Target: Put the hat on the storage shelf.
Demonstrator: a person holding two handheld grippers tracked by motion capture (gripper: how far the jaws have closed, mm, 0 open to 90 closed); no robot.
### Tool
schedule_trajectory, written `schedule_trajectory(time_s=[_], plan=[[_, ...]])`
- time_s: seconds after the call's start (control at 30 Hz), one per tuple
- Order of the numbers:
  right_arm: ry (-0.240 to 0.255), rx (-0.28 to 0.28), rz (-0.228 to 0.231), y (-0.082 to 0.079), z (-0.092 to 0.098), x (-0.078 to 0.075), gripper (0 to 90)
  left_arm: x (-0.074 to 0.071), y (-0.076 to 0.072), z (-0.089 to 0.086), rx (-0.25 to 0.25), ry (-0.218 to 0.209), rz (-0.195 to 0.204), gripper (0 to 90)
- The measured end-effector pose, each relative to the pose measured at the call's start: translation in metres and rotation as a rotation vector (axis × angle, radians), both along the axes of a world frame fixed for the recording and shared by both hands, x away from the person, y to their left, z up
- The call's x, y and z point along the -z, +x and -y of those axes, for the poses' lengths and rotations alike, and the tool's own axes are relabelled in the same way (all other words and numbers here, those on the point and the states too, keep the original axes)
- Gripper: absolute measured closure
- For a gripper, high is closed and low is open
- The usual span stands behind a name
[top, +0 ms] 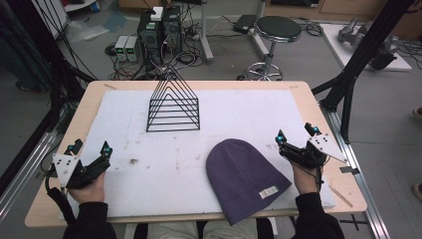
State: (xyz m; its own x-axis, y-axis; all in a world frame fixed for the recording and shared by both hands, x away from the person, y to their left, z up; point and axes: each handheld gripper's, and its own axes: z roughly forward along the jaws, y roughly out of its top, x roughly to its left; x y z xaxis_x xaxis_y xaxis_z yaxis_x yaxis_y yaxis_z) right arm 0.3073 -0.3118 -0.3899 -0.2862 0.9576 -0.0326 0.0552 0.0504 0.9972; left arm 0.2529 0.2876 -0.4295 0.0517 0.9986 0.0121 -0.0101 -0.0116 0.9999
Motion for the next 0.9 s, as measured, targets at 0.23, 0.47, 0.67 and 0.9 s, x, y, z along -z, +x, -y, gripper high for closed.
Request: schedule_trajectory(time_s=[0.23,0.47,0.67,0.9], plan=[[-0.014,-0.093,-0.041,0.006,-0.002,-0.008,5.8,0.000,0.000,0.000,-0.001,0.002,-0.001,19.6],[0.008,-0.242,-0.093,0.018,-0.009,-0.021,5.7,0.000,0.000,0.000,0.001,0.006,-0.001,19.7],[-0.003,-0.290,-0.115,0.024,-0.015,-0.028,5.7,0.000,0.000,0.000,0.004,0.008,-0.002,19.7],[-0.038,-0.311,-0.140,0.031,-0.021,-0.032,5.7,0.000,0.001,0.001,0.008,0.008,-0.001,19.9]])
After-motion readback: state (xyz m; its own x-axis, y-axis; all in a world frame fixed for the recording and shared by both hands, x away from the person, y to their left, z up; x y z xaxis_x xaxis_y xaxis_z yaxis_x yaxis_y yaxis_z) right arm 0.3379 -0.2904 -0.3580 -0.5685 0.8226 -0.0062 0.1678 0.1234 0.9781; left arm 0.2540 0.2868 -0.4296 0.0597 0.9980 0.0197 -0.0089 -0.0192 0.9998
